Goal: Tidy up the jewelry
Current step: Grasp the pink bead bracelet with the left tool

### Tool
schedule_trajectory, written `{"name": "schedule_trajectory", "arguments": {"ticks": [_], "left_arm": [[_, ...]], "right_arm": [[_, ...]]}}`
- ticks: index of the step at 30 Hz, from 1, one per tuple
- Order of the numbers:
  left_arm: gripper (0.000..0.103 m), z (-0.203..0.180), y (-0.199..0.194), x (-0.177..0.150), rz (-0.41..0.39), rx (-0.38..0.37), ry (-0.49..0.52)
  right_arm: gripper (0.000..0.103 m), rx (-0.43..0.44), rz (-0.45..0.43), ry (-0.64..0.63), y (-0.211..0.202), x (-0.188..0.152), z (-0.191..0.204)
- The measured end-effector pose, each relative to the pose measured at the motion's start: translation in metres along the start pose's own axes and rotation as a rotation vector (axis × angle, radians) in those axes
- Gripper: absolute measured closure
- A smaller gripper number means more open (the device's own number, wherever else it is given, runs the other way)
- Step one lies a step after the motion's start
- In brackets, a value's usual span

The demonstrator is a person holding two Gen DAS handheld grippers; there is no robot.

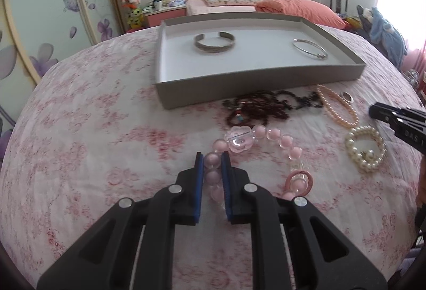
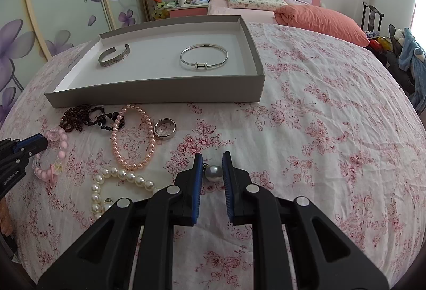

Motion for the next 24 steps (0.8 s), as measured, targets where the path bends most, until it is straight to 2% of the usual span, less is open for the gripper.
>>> {"name": "schedule_trajectory", "arguments": {"ticks": [24], "left_arm": [[0.088,0.0021,-0.0011,-0.0016,-0.002,0.005,-0.012]], "right_arm": [[0.087,0.008,0.003,0.007,0.0005,0.0005,-0.0005]]}}
Point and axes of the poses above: each gripper's, at about its wrist camera, not at the fingertips, and y roughly the way its jaws point, z to its left, x to its top, the point moved 3 cm from there along y, roughly the way its jaws point, and after that the axes turned 14 degrees about y, right-handed, at the moved point
